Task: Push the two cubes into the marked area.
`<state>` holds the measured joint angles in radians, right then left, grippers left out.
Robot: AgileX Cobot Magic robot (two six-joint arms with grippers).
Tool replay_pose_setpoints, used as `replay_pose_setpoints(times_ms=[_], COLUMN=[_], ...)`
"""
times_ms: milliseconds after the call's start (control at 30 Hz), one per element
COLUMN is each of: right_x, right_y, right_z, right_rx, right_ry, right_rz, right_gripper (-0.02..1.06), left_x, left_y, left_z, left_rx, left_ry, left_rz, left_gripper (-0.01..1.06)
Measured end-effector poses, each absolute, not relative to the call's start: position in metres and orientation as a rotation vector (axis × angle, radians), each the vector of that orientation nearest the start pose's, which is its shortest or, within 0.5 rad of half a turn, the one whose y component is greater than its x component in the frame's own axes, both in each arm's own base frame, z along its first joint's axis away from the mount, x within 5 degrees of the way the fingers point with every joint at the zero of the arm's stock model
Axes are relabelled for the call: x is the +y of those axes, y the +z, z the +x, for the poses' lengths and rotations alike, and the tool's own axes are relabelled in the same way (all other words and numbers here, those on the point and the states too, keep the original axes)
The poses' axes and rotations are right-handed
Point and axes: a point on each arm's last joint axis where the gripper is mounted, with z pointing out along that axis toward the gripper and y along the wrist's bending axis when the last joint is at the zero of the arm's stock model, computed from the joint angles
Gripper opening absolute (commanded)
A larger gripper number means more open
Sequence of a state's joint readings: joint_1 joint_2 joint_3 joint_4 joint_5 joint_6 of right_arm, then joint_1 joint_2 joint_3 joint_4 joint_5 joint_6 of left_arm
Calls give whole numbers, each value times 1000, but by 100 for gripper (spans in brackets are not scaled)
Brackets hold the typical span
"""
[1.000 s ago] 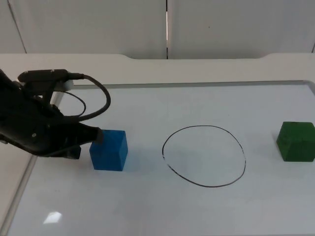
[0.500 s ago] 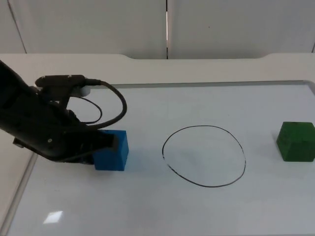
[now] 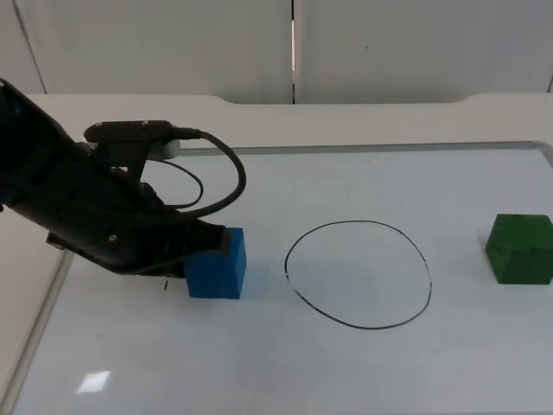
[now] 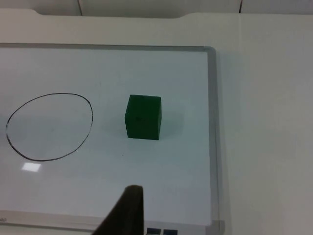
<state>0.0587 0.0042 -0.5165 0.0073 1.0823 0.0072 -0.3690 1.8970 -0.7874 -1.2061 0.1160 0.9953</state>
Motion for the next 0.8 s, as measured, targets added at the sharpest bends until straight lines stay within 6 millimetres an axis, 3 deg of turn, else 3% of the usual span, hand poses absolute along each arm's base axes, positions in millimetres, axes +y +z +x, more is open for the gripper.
replay_pose_setpoints(times_ms=[800], right_x=[0], right_y=[280], right_z=[-7], right_rx=[2053], right_ry=[50], right_rz=[-53], right_gripper=[105], left_x=[-133], left_y=[97], left_z=[292], left_rx=[2662], left_ry=[-366], left_rz=[262], left_gripper=[0])
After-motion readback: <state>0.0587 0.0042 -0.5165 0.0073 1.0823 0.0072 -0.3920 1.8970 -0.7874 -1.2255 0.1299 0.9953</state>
